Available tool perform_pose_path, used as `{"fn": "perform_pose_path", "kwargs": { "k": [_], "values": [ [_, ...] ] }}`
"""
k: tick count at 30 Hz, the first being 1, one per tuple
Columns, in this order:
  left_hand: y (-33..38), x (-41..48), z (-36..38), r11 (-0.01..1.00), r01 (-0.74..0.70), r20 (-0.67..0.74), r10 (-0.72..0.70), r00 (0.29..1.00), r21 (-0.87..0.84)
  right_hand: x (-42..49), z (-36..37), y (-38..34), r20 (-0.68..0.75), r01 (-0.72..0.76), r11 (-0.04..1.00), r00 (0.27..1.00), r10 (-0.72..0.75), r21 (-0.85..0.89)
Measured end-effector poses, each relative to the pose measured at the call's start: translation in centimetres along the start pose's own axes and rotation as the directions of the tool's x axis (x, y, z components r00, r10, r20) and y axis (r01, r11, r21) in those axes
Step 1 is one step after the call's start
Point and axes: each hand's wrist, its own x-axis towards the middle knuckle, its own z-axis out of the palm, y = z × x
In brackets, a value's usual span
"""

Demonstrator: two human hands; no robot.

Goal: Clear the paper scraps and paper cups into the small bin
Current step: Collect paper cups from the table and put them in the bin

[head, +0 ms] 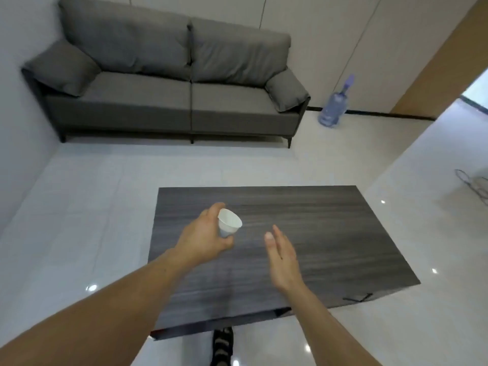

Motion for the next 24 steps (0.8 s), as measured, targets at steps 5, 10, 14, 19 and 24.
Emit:
{"fn": "perform_pose_path", "kwargs": {
  "k": [5,10,14,19,24],
  "values": [
    [10.7,-1.8,3.1,0.965,-0.258,0.083,0.254,0.964,0.039,-5.7,-8.6,3.0,-0.215,-0.041,0.999,0.976,0.033,-0.035],
    [21.8,-3.1,8.6,0.900,-0.436,0.158,0.430,0.889,0.001,-10.4,-18.5,7.8,-0.396,-0.111,0.992,0.915,0.080,-0.054],
    [31.6,-5.2,16.5,0.820,-0.571,0.260,0.556,0.789,-0.019,-15.5,-27.8,13.8,-0.524,-0.240,0.967,0.836,0.161,-0.085],
    [44.1,-10.7,28.8,0.707,-0.703,0.371,0.674,0.639,-0.074,-23.6,-39.3,22.8,-0.644,-0.411,0.911,0.708,0.289,-0.043],
    [54.4,-16.8,38.6,0.593,-0.799,0.450,0.744,0.494,-0.102,-31.6,-48.2,30.0,-0.740,-0.514,0.856,0.552,0.385,0.062]
  ]
}}
